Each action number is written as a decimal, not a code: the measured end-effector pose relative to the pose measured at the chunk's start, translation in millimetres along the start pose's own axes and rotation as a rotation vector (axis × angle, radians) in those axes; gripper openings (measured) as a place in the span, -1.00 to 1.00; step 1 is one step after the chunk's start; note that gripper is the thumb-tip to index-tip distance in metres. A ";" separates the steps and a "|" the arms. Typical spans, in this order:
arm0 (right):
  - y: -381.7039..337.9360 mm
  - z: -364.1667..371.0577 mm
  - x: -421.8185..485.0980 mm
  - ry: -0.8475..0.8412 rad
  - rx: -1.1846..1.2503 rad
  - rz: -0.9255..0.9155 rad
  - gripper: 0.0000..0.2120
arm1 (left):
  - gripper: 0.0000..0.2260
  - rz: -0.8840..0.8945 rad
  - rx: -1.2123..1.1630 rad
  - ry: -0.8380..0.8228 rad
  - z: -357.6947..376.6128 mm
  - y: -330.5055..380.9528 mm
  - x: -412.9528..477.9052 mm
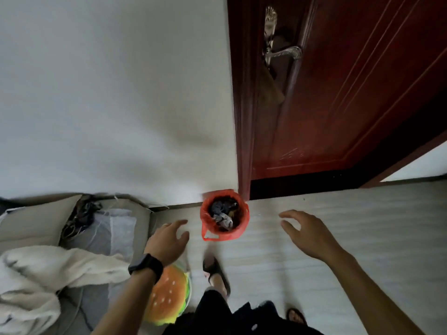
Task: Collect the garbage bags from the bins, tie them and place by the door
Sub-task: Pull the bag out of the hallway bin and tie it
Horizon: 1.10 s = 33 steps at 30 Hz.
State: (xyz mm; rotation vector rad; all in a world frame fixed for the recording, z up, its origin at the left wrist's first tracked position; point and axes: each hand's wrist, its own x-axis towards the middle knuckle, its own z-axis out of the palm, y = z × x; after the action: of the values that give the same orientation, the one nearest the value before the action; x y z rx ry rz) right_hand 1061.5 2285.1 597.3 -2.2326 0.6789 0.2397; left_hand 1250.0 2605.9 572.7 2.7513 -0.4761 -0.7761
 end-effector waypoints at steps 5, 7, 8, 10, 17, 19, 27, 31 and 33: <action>-51.0 32.8 45.7 0.047 0.086 0.114 -0.73 | -0.60 0.158 0.114 -0.083 -54.1 -12.7 89.1; -65.7 44.1 61.2 0.064 0.111 0.147 -0.72 | -0.60 0.196 0.153 -0.123 -70.1 -15.5 121.3; -71.2 49.2 66.4 0.060 0.113 0.163 -0.71 | -0.60 0.211 0.175 -0.140 -74.5 -16.6 134.0; -77.3 58.8 76.2 0.034 0.108 0.193 -0.69 | -0.61 0.232 0.219 -0.166 -77.5 -17.4 153.6; -71.5 100.2 107.0 -0.029 0.131 0.269 -0.63 | -0.59 0.283 0.288 -0.297 -50.4 -23.8 190.8; -62.1 116.6 114.8 -0.025 0.154 0.292 -0.60 | -0.59 0.306 0.313 -0.327 -34.9 -26.8 200.7; -7.4 193.1 159.4 0.085 0.346 0.515 -0.62 | -0.61 0.537 0.511 -0.459 49.0 -21.1 263.8; 45.9 250.6 207.8 0.170 0.478 0.690 -0.65 | -0.53 0.695 0.642 -0.511 124.8 -12.1 336.3; 76.8 286.8 232.5 0.232 0.567 0.793 -0.67 | -0.50 0.788 0.707 -0.506 163.6 -7.5 370.7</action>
State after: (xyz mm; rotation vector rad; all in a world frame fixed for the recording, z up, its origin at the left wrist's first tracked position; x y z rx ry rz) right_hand 1227.2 2359.8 266.9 -1.3788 1.5297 0.1441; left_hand 1461.9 2451.6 263.6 2.4480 -2.1079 -1.2105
